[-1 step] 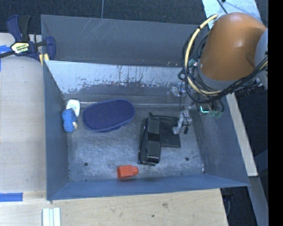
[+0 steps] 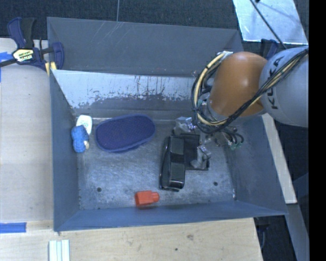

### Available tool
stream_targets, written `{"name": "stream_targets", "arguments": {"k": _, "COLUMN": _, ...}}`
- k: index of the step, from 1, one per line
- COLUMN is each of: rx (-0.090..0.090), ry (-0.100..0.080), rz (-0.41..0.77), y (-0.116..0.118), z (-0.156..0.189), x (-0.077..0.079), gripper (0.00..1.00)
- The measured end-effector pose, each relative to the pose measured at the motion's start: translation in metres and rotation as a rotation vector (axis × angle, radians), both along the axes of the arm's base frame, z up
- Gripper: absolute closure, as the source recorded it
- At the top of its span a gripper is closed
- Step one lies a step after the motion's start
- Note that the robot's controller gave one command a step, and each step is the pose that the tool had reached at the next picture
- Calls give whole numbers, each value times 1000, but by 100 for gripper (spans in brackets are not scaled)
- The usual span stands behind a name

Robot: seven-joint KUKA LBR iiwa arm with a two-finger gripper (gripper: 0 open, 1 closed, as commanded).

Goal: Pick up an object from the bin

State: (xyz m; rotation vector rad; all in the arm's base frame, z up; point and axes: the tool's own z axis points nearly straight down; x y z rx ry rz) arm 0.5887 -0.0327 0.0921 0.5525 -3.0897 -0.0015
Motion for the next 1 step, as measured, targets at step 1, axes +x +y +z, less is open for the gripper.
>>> {"name": "stream_targets", "arguments": {"k": 1, "rx": -2, "ry": -13, "rz": 538, "y": -3, "z": -20, "x": 3, "gripper": 0}}
